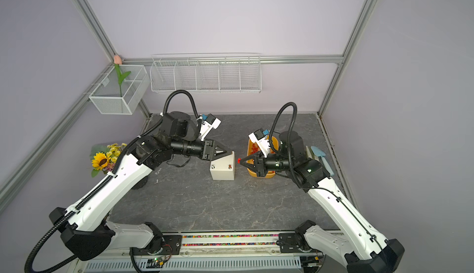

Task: Cover the protruding screws with screw protection sleeves
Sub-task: Attach the screw protection sleeve to the screw.

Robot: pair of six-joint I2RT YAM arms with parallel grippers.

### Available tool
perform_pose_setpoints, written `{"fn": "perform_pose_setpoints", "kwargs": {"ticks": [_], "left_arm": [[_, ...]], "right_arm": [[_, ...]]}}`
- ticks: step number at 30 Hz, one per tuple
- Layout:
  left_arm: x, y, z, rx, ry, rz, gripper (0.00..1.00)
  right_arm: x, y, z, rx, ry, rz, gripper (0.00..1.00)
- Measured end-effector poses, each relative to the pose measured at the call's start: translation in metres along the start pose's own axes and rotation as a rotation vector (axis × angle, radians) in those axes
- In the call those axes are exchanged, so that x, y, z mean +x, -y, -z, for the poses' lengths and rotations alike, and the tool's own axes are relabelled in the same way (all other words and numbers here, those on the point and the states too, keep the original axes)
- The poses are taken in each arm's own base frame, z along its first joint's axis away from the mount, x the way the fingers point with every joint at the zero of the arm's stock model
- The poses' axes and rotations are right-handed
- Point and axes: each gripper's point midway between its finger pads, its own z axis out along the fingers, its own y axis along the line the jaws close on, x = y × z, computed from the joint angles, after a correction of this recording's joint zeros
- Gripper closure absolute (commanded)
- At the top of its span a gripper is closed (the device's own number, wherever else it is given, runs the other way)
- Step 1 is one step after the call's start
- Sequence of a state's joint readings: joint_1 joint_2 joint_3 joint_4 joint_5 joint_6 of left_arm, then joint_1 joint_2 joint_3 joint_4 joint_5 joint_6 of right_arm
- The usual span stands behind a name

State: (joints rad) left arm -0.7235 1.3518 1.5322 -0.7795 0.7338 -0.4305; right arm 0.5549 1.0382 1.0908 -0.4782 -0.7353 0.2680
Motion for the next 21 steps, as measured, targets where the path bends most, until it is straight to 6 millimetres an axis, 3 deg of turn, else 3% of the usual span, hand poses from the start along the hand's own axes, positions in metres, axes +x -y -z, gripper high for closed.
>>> {"fn": "perform_pose_setpoints", "kwargs": {"ticks": [13, 21], "left_arm": [[0.031, -0.004, -0.008, 0.012, -0.187, -0.008, 0.63], [0.044, 0.003, -0.016, 0.022, -0.263, -0.038, 0.68]], "right_arm": [[0.024, -0.014, -0.012, -0.065, -0.144, 0.026, 0.94], [0.025, -0.018, -0.017, -0.080, -0.167, 0.037, 0.94]]}}
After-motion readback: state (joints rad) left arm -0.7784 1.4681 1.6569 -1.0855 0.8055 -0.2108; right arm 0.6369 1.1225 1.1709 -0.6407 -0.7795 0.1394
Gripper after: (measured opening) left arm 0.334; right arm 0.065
